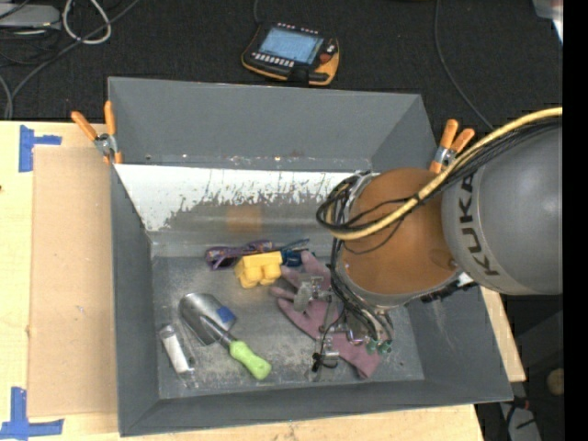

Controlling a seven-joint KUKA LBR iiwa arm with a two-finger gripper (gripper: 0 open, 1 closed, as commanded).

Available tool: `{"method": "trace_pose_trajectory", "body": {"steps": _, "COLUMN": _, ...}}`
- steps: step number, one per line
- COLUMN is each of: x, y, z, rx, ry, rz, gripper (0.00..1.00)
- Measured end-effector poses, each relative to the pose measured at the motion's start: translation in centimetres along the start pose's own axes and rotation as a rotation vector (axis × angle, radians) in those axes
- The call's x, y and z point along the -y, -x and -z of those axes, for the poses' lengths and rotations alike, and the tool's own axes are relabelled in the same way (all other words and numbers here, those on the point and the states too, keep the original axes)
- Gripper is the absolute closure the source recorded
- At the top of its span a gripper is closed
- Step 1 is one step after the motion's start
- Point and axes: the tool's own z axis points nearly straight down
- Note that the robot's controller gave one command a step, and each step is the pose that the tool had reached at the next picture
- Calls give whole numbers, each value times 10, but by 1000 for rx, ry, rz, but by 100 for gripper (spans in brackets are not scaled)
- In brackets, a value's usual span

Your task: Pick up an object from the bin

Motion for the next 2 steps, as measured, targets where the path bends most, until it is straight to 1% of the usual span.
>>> {"method": "trace_pose_trajectory", "body": {"steps": 1, "x": 1, "y": 2, "z": 4, "rx": 8, "ry": 1, "rz": -5, "gripper": 0}}
{"method": "trace_pose_trajectory", "body": {"steps": 2, "x": 130, "y": 19, "z": -108, "rx": 1, "ry": 0, "rz": 31, "gripper": 0}}
